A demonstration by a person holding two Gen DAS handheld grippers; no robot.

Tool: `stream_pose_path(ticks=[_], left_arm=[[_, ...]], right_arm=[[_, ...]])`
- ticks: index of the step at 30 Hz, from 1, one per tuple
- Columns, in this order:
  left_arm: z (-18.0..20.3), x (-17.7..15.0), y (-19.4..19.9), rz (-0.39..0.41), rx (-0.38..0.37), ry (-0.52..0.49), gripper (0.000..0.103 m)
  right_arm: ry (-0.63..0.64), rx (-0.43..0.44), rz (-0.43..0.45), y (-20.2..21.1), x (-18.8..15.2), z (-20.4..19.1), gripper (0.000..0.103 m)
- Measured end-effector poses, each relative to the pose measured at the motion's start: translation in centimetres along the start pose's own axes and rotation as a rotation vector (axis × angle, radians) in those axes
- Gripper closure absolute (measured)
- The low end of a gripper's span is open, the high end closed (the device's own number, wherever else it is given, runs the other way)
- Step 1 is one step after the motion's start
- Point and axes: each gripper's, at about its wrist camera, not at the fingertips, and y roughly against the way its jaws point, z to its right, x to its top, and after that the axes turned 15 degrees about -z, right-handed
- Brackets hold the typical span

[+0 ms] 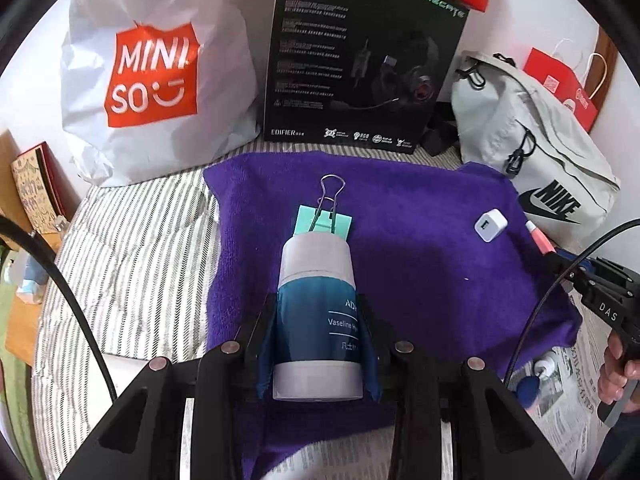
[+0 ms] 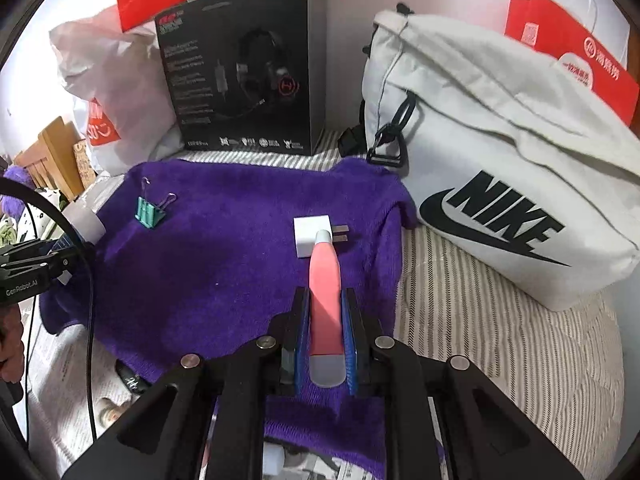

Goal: Organize rigid objects
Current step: 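Set the Vaseline tube by the clip with left gripper while right sets pink tube by charger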

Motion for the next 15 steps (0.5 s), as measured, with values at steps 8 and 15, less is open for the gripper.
stream_pose_path(ticks=[8,15], left_arm=[[0.0,1.2,-1.4,-0.016,0.006,-0.001,0.069],[-0.2,1.8,-2.5,-0.036,0.037,-0.001,0.069]], right_arm=[[0.001,-0.010,-0.036,-2.2,0.8,-0.1,0.087],[0.001,-0.021,-0.077,-3.8,1.4,-0.2,0.087]])
